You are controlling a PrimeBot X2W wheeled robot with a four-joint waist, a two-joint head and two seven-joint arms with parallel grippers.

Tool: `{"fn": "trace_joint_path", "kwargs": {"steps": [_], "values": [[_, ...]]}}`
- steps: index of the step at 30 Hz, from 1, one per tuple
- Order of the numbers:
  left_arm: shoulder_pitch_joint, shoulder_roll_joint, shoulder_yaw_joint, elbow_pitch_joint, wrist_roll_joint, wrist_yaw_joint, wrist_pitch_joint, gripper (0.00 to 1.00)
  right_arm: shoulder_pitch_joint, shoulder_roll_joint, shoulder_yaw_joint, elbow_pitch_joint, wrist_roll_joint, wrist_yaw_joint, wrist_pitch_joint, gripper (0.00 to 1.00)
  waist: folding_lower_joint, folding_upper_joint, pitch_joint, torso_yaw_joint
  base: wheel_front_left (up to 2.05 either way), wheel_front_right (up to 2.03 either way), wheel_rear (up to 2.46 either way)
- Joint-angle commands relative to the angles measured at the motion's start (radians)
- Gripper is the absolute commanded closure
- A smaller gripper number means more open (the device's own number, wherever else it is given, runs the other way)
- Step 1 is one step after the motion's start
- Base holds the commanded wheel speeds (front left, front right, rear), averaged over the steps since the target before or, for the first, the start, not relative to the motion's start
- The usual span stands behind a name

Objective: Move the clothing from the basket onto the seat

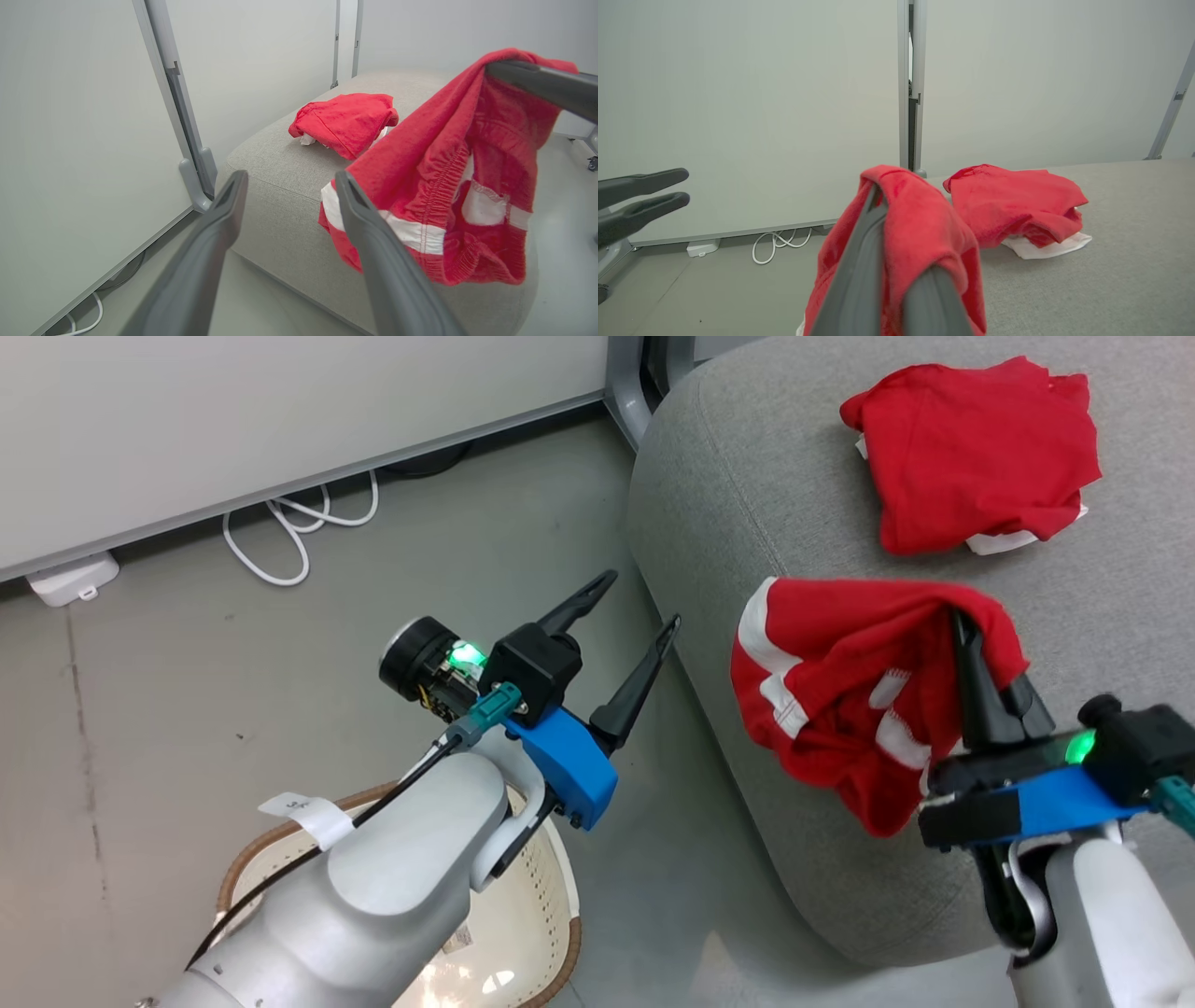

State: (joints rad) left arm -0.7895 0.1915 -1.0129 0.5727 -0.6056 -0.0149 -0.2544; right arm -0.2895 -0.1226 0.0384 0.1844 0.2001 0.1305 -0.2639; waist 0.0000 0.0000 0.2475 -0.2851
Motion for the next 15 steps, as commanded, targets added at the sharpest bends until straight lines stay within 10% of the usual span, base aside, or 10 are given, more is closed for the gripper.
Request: {"fn": "trace_joint_path", "kwargs": {"steps": [1,15], "values": [[-0.021,0.011,0.009,-0.007,0.005,0.007,-0.004,0.0,-0.04,0.005,-0.006,-0.011,-0.005,0.001,-0.001,1.0,0.0,0.0,0.016,0.006,0.0,0.0,0.0],[-0.151,0.049,0.021,-0.063,0.07,0.036,0.001,0.0,-0.487,-0.059,-0.183,-0.102,-0.002,0.001,-0.001,1.0,0.0,0.0,0.282,0.059,0.0,0.0,0.0]]}}
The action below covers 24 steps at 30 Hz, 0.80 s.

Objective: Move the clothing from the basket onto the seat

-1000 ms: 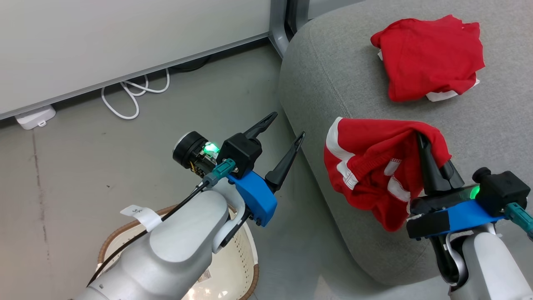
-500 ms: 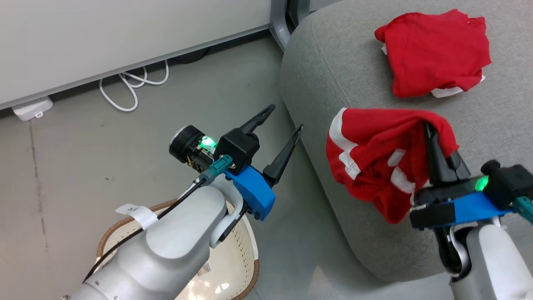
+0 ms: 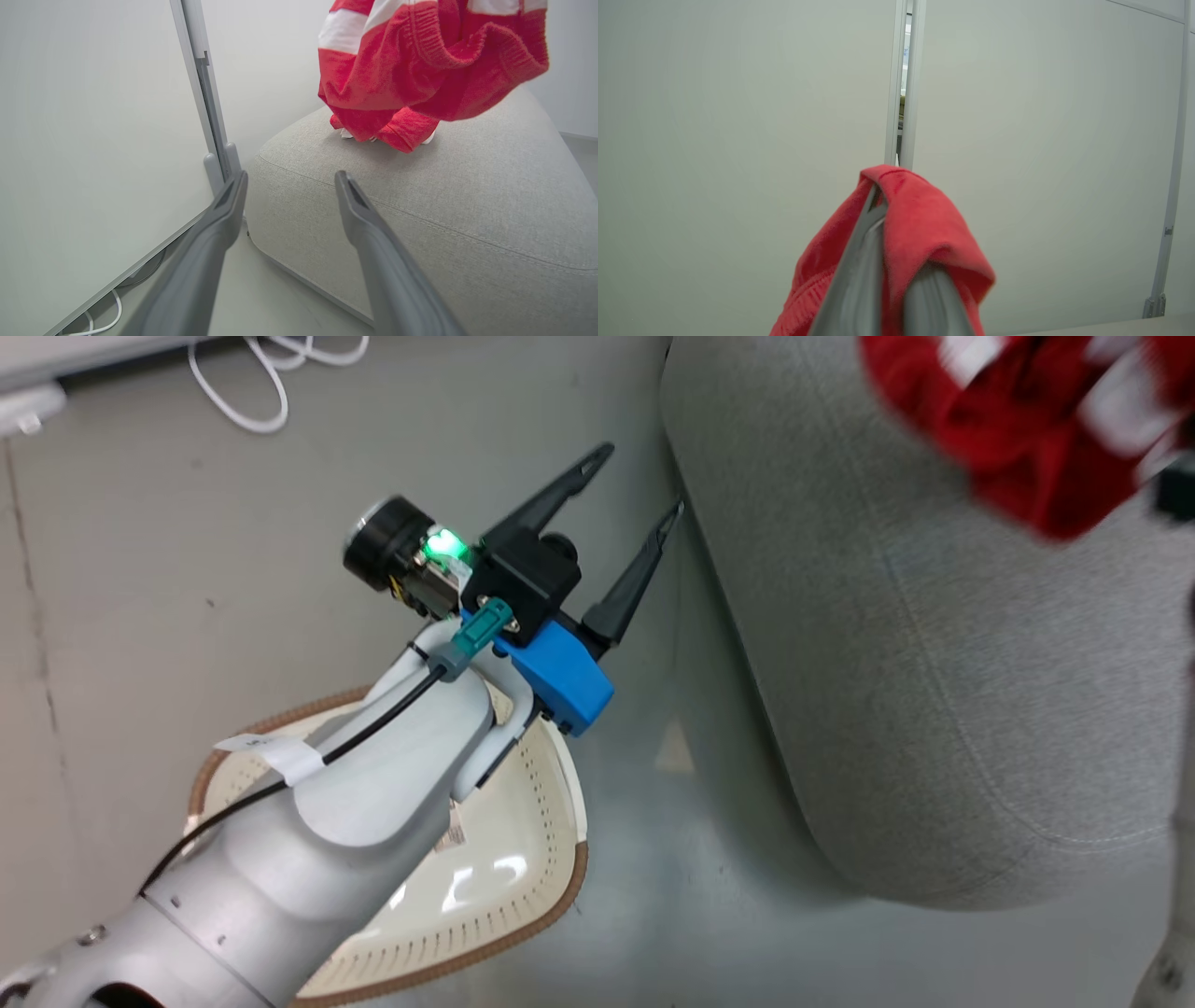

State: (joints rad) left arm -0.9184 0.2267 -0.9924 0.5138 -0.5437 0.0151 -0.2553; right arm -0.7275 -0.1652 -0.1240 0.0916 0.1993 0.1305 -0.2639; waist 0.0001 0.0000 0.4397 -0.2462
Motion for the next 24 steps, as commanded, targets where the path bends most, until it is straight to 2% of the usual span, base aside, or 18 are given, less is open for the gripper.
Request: {"fn": "trace_joint_path", "kwargs": {"steps": [1,8,11,14,18,24], "values": [[-0.034,0.018,-0.001,-0.007,0.016,0.008,0.004,0.0,-0.082,-0.026,-0.041,-0.012,-0.003,0.001,-0.001,1.0,-0.0001,0.0,0.109,0.023,0.0,0.0,0.0],[-0.12,0.037,-0.002,-0.042,0.059,0.018,0.019,0.0,-0.307,-0.19,-0.231,-0.038,-0.003,0.001,-0.001,1.0,-0.0001,0.0,0.261,0.037,0.0,0.0,0.0],[-0.141,0.039,-0.004,-0.051,0.068,0.021,0.02,0.0,-0.351,-0.271,-0.29,-0.012,-0.003,0.001,-0.001,1.0,-0.0001,0.0,0.296,0.036,0.0,0.0,0.0],[-0.146,0.045,-0.006,-0.057,0.072,0.025,0.021,0.0,-0.354,-0.326,-0.333,0.041,0.001,0.001,-0.001,1.0,-0.0001,0.0,0.325,0.03,0.0,0.0,0.0],[-0.157,0.05,-0.01,-0.06,0.078,0.023,0.022,0.0,-0.306,-0.345,-0.369,0.128,-0.006,0.001,-0.001,1.0,-0.0001,0.0,0.349,0.021,0.0,0.0,0.0],[-0.162,0.054,-0.022,-0.064,0.084,0.018,0.022,0.0,-0.232,-0.304,-0.386,0.233,-0.013,0.001,-0.001,1.0,-0.0001,0.0,0.362,0.017,0.0,0.0,0.0]]}}
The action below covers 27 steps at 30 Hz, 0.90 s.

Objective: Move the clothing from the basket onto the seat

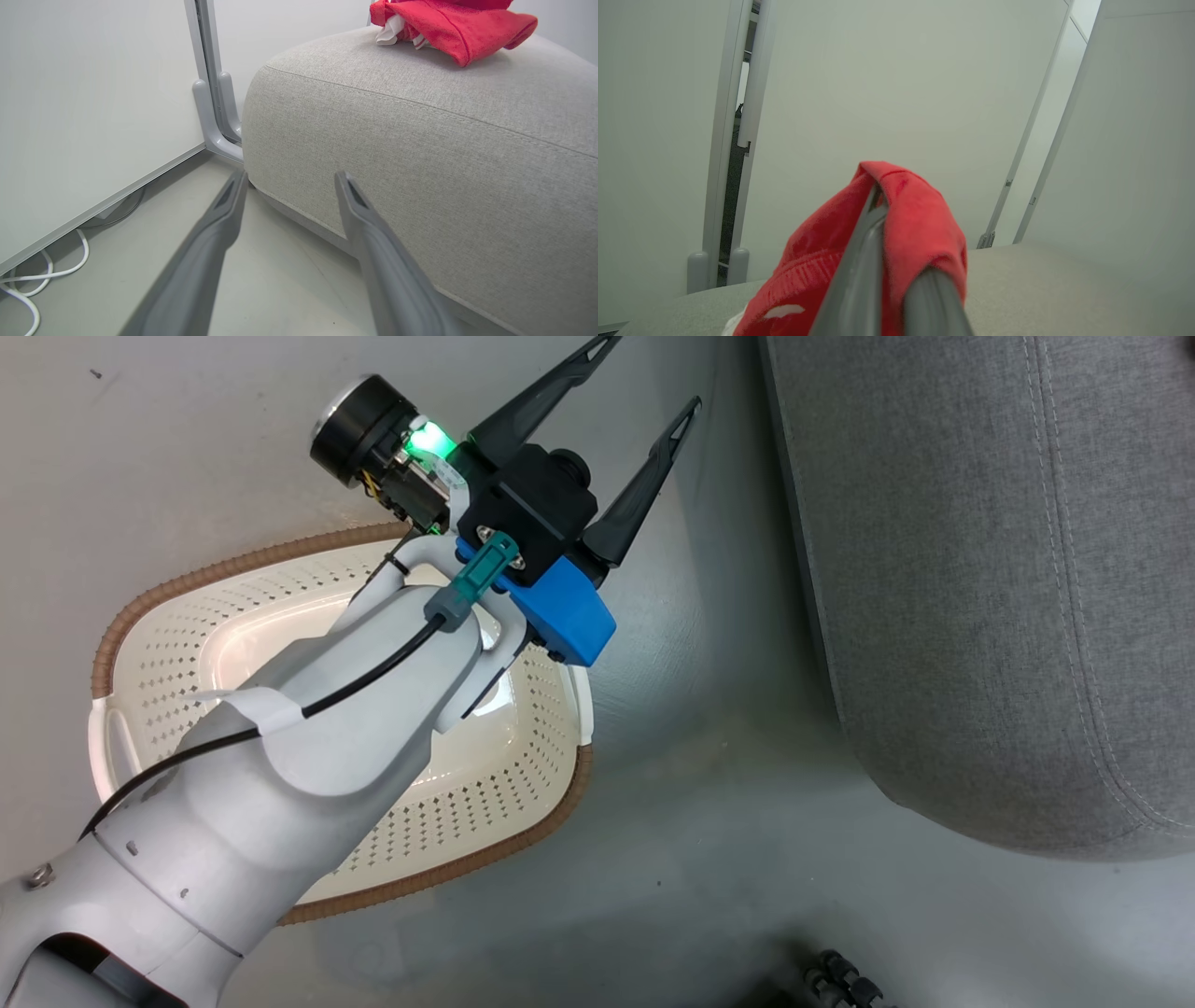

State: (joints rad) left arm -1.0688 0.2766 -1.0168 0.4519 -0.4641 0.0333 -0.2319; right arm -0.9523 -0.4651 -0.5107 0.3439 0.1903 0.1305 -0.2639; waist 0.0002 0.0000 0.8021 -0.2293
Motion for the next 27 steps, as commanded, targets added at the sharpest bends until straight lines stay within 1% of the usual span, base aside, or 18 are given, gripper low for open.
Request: {"fn": "trace_joint_path", "kwargs": {"steps": [1,5,6,9,12,13,15,20,27], "values": [[-0.014,0.002,-0.005,-0.001,0.008,-0.004,-0.002,0.0,0.027,0.017,-0.002,0.019,-0.007,0.001,-0.001,1.0,-0.0002,0.0,0.0,0.002,0.0,0.0,0.0],[-0.02,-0.005,-0.009,0.001,0.006,-0.004,-0.007,0.0,0.088,0.067,0.005,0.087,-0.015,0.001,-0.001,1.0,-0.0002,0.0,-0.001,0.012,0.0,0.0,0.0],[-0.02,-0.005,-0.009,0.001,0.006,-0.004,-0.007,0.0,0.088,0.067,0.005,0.087,-0.015,0.001,-0.001,1.0,-0.0002,0.0,-0.001,0.012,0.0,0.0,0.0],[-0.014,-0.009,-0.011,0.007,0.003,-0.004,-0.011,0.0,0.119,0.099,0.014,0.144,-0.005,0.0,-0.001,1.0,-0.0002,0.0,-0.007,0.016,0.0,0.0,0.0],[-0.008,-0.008,-0.011,0.011,0.0,-0.003,-0.014,0.0,0.124,0.113,0.017,0.157,0.001,0.001,-0.001,1.0,-0.0002,0.0,-0.014,0.016,0.0,0.0,0.0],[-0.004,-0.008,-0.011,0.014,-0.001,-0.001,-0.016,0.0,0.126,0.118,0.015,0.155,0.001,0.001,-0.001,0.83,-0.0002,0.0,-0.019,0.015,0.0,0.0,0.0],[0.006,-0.008,-0.01,0.018,-0.001,0.002,-0.018,0.0,0.139,0.127,0.018,0.145,0.0,0.001,-0.001,0.0,-0.0002,0.0,-0.036,0.014,0.0,0.0,0.0],[0.042,-0.02,0.001,0.028,-0.015,0.01,-0.027,0.0,0.219,0.145,0.022,0.103,-0.014,0.001,-0.001,0.0,-0.0002,0.0,-0.104,0.013,0.0,0.0,0.0],[0.117,-0.03,0.024,0.04,-0.027,0.011,-0.034,0.0,0.421,0.191,0.036,0.022,-0.053,0.0,-0.001,0.0,-0.0002,0.0,-0.238,0.009,0.0,0.0,0.0]]}}
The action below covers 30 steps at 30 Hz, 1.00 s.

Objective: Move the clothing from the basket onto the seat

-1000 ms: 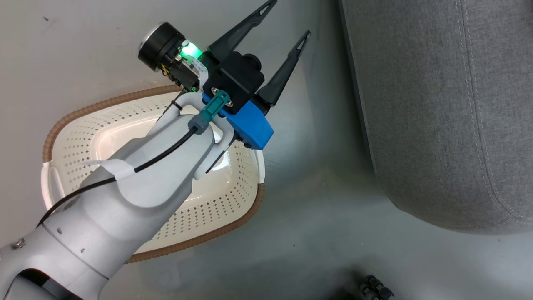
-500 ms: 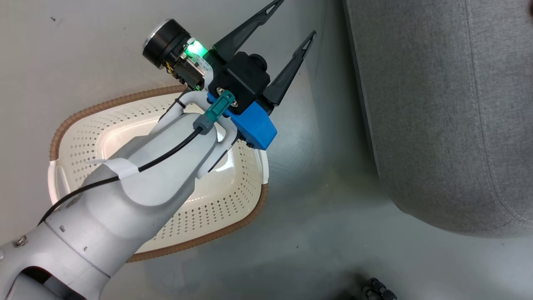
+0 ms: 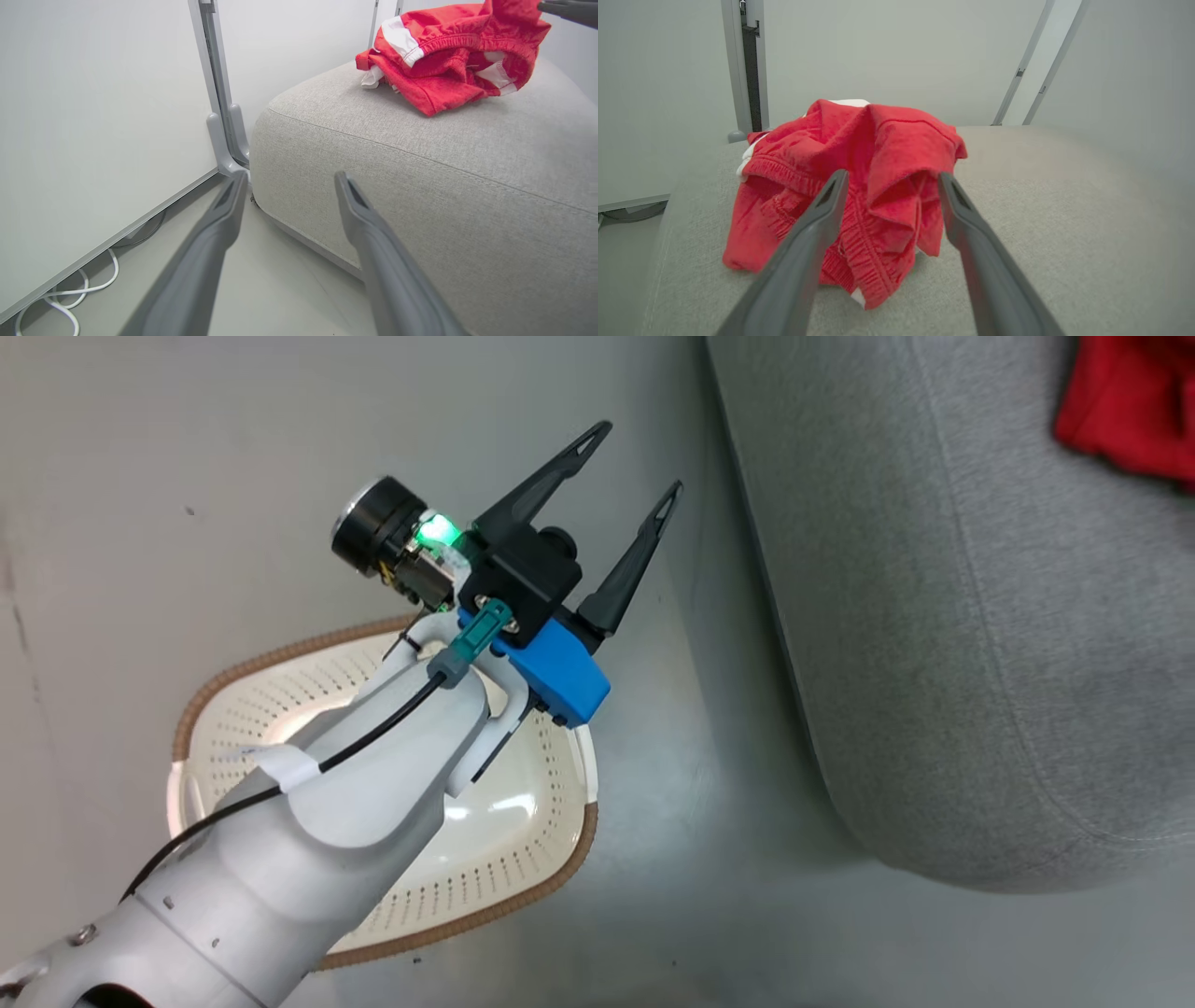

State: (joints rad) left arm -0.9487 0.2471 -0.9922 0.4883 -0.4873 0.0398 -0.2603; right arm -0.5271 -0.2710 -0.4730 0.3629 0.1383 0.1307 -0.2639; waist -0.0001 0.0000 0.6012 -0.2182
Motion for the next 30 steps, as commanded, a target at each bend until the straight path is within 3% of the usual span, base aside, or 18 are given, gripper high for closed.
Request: {"fn": "trace_joint_path", "kwargs": {"steps": [1,6,12,20,30], "values": [[0.009,-0.001,0.007,-0.002,-0.004,0.005,-0.006,0.0,0.022,0.005,-0.002,-0.009,-0.007,0.0,-0.001,0.0,0.0001,0.0,-0.056,-0.003,0.0,0.0,0.0],[0.102,0.005,0.072,-0.034,-0.003,0.014,-0.006,0.0,0.138,0.047,0.029,-0.087,-0.024,0.0,-0.001,0.0,0.0001,0.0,-0.154,-0.003,0.0,0.0,0.0],[0.233,0.018,0.188,-0.085,0.009,0.028,-0.006,0.0,0.233,0.077,0.144,-0.173,-0.032,0.0,-0.001,0.0,0.0001,0.0,-0.257,0.012,0.0,0.0,0.0],[0.409,-0.002,0.361,-0.168,0.08,0.035,-0.006,0.0,0.324,0.103,0.244,-0.249,-0.02,0.0,-0.001,0.0,0.0001,0.0,-0.372,0.087,0.0,0.0,0.0],[0.624,-0.05,0.579,-0.25,0.192,0.004,-0.006,0.0,0.418,0.135,0.314,-0.281,-0.009,0.0,-0.001,0.0,0.0001,0.0,-0.476,0.171,0.0,0.0,0.0]]}}
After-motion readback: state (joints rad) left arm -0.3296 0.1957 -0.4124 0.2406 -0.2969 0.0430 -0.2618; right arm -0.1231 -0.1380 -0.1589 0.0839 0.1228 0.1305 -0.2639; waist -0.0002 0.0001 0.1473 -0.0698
